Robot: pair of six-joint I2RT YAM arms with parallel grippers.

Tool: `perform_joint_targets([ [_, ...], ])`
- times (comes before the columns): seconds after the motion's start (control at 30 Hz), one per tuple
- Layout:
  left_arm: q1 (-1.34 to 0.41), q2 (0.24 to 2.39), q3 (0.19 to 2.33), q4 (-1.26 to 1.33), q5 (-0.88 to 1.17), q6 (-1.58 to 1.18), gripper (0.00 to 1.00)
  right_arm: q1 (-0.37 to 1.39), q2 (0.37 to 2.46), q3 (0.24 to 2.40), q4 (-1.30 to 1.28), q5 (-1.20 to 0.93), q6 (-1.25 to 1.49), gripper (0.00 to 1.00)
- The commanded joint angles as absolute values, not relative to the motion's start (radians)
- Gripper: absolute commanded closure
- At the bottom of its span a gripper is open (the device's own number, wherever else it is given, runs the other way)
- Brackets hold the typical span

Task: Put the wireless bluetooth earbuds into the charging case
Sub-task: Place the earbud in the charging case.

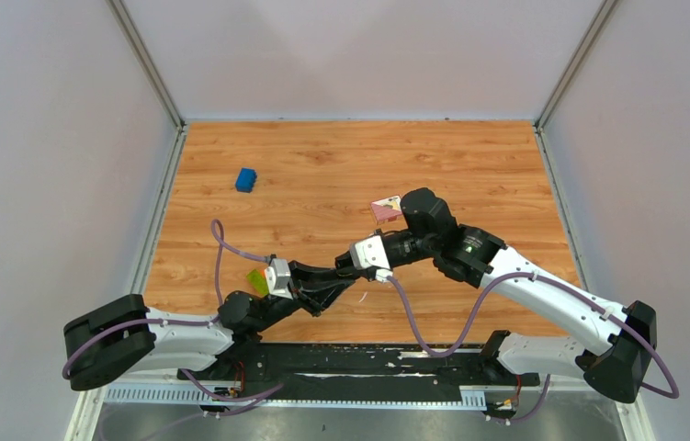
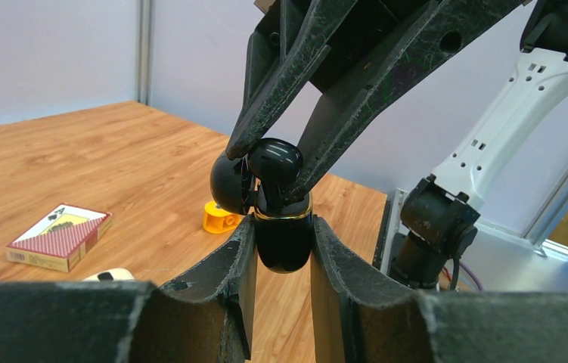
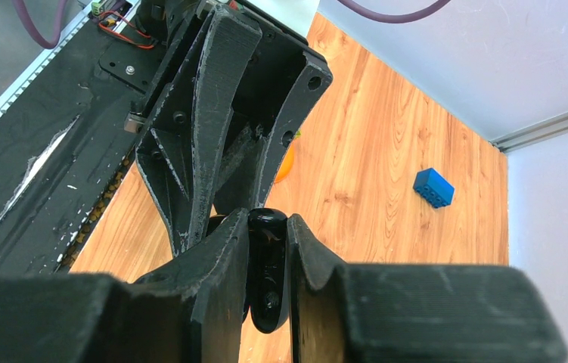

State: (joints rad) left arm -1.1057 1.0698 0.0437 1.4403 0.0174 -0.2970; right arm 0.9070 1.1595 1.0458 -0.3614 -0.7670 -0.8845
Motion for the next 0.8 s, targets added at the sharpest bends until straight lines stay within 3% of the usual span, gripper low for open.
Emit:
perform_joint_targets([
  [0.0,-1.1,1.061,0.046,1.578,0.003,-0.275,1.0,0.912,1.149,1.032,-0.428,-0.758,-0.897,0.78],
  [0.77,-1.097,1.062,0.049,1.57,0.002,-0.272,1.0,0.927,1.158,1.034,-0.456,-0.775,-0.935,0.68],
])
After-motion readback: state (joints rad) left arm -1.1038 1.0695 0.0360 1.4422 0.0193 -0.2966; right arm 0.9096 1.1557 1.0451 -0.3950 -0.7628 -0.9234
